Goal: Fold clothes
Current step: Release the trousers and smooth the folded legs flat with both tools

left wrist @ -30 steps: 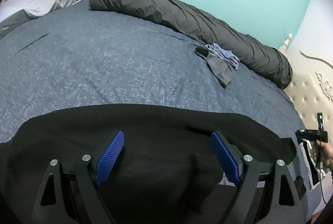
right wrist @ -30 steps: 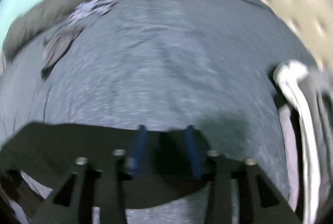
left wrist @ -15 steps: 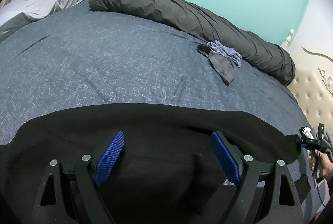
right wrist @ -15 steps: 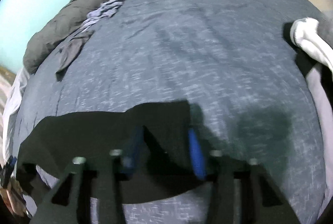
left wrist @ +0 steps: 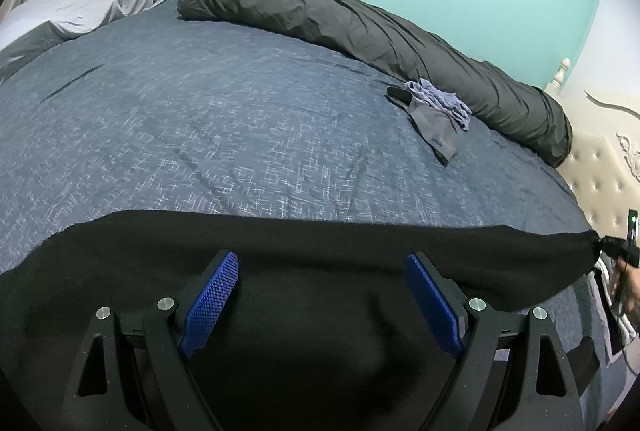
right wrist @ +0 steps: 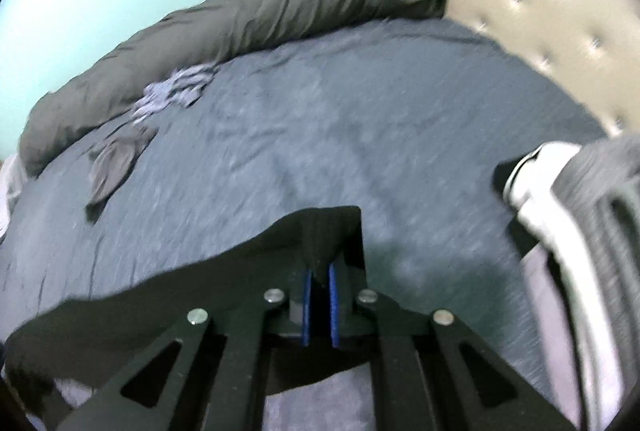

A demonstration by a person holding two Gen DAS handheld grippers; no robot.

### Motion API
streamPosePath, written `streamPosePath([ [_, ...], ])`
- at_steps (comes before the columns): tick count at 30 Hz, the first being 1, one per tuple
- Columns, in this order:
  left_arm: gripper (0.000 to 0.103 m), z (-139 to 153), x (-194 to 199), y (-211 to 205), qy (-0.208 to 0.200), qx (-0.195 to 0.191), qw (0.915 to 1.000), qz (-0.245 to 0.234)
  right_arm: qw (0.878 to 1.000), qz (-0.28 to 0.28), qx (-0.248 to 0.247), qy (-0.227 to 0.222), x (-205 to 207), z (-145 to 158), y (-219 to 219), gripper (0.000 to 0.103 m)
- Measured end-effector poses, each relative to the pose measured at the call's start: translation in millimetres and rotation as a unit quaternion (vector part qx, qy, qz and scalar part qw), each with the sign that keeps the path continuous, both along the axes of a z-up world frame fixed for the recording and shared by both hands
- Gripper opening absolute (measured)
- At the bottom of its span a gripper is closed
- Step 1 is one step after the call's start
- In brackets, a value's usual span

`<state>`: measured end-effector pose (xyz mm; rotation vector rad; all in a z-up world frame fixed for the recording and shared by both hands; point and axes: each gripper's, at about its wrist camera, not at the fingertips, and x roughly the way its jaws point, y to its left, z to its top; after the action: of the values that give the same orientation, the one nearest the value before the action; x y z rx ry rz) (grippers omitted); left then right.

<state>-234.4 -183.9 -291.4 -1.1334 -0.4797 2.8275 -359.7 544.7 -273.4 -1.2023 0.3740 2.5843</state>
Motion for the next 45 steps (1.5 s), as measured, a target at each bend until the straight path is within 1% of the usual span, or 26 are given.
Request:
streamPosePath([
  [3, 0.089, 0, 0, -4, 0.000, 0.005, 1.0000, 0.001, 1.000, -0.013, 0.023, -0.014, -12, 2, 3, 0.006],
  [7, 0.089, 4, 1, -8, 0.003, 0.007, 1.0000, 0.005, 0.998, -0.018, 0.044, -0.044, -19, -13, -5, 0.008],
  [8, 0.089, 6, 2, -9, 0.004, 0.008, 0.9999, 0.005, 0.997, -0.023, 0.054, -0.048, -17, -16, -9, 0.011],
  [9, 0.089, 9, 3, -9, 0.006, 0.008, 0.9999, 0.005, 0.996, -0.026, 0.065, -0.047, -13, -16, -14, 0.015],
  [11, 0.089, 16, 5, -10, 0.012, 0.010, 0.9999, 0.005, 0.995, -0.031, 0.088, -0.041, -2, -14, -23, 0.017],
  [14, 0.089, 29, 11, -9, 0.020, 0.015, 0.9997, 0.002, 0.995, -0.038, 0.091, -0.017, 27, -3, -38, 0.019],
  [18, 0.089, 39, 20, -8, 0.012, 0.028, 0.9995, -0.008, 0.997, -0.008, 0.075, 0.015, 61, 8, -68, 0.024],
  [20, 0.089, 44, 24, -15, 0.000, 0.037, 0.9992, -0.014, 0.998, 0.022, 0.051, 0.031, 75, 11, -92, 0.026],
  [23, 0.089, 51, 25, -40, -0.021, 0.048, 0.9986, -0.007, 0.996, 0.063, 0.013, 0.053, 95, 10, -133, 0.029],
  [25, 0.089, 52, 21, -60, -0.041, 0.037, 0.9985, 0.007, 0.994, 0.090, -0.015, 0.066, 109, 5, -163, 0.032],
  [27, 0.089, 52, 17, -81, -0.060, 0.011, 0.9979, 0.022, 0.990, 0.111, -0.041, 0.073, 121, -1, -190, 0.045],
  [28, 0.089, 52, 15, -91, -0.068, 0.003, 0.9973, 0.028, 0.988, 0.122, -0.054, 0.077, 126, -5, -205, 0.047],
  [32, 0.089, 37, -1, -133, -0.104, 0.024, 0.9930, 0.051, 0.981, 0.153, -0.087, 0.084, 143, -20, -251, 0.047],
  [34, 0.089, 24, -10, -152, -0.126, 0.017, 0.9897, 0.066, 0.977, 0.166, -0.106, 0.087, 147, -29, -265, 0.047],
  [37, 0.089, 9, -20, -160, -0.149, -0.006, 0.9867, 0.064, 0.973, 0.180, -0.117, 0.085, 154, -40, -279, 0.047],
  [39, 0.089, 1, -26, -165, -0.159, -0.007, 0.9854, 0.061, 0.971, 0.192, -0.113, 0.082, 156, -47, -285, 0.047],
  [43, 0.089, -13, -30, -171, -0.174, 0.003, 0.9830, 0.059, 0.970, 0.188, -0.130, 0.086, 154, -55, -283, 0.047],
  [44, 0.088, -17, -31, -171, -0.180, 0.003, 0.9820, 0.056, 0.969, 0.186, -0.135, 0.087, 153, -57, -282, 0.047],
  [45, 0.082, -21, -30, -170, -0.187, 0.005, 0.9811, 0.051, 0.969, 0.185, -0.140, 0.089, 152, -59, -281, 0.047],
])
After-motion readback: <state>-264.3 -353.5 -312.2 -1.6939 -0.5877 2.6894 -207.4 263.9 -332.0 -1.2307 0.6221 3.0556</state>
